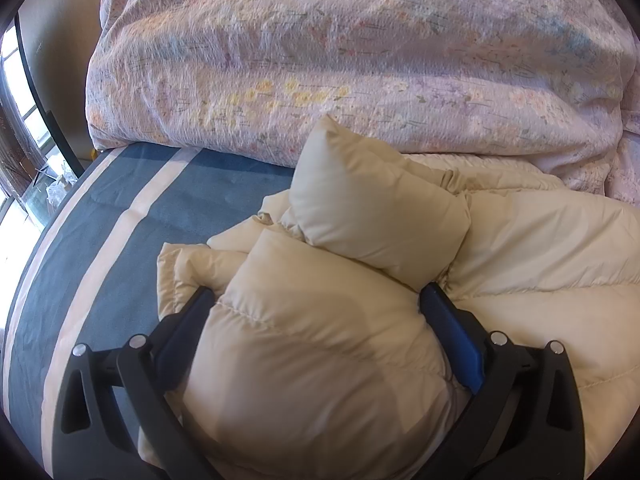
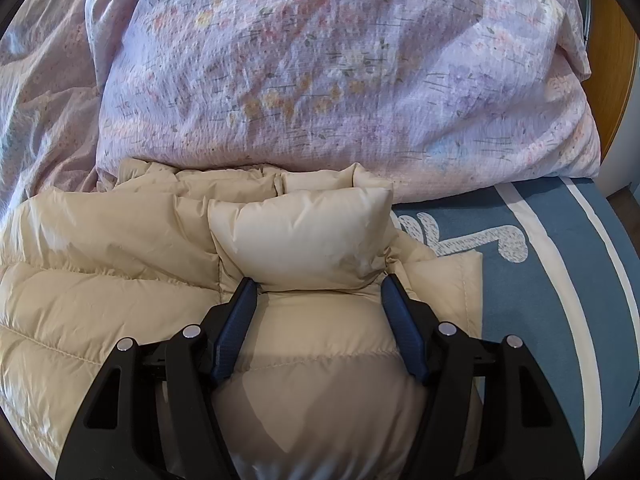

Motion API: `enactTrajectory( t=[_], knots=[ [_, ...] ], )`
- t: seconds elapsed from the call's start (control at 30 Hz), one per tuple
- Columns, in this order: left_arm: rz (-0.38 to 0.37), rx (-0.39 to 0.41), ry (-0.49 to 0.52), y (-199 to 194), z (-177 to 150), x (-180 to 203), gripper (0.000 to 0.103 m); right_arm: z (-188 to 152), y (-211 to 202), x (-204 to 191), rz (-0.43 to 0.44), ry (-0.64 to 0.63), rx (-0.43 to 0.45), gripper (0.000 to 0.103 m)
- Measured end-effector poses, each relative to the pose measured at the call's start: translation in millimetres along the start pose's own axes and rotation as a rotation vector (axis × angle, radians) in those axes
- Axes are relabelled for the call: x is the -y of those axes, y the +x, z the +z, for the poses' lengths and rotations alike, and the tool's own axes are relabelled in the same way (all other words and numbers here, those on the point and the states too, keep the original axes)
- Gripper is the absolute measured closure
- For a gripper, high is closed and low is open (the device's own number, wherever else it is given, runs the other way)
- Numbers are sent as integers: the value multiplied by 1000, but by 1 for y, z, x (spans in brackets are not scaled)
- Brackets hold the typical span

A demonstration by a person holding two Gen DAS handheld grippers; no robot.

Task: Fold large clothes

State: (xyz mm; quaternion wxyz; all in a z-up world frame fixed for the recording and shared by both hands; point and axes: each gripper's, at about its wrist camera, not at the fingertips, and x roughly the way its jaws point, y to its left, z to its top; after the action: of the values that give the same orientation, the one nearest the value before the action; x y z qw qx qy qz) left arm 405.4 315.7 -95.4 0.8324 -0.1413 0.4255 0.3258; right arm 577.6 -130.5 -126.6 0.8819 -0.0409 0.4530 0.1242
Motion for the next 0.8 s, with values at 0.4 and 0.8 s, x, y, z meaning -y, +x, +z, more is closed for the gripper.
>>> enactTrajectory(
  t=[0.4, 0.8],
  knots=[
    [-1, -1, -1, 0, 1, -2, 2, 1, -1, 1, 8, 8, 7, 35],
    [-77, -6, -39, -35, -9, -16, 2, 13, -32, -5, 60, 1, -51, 27]
  ],
)
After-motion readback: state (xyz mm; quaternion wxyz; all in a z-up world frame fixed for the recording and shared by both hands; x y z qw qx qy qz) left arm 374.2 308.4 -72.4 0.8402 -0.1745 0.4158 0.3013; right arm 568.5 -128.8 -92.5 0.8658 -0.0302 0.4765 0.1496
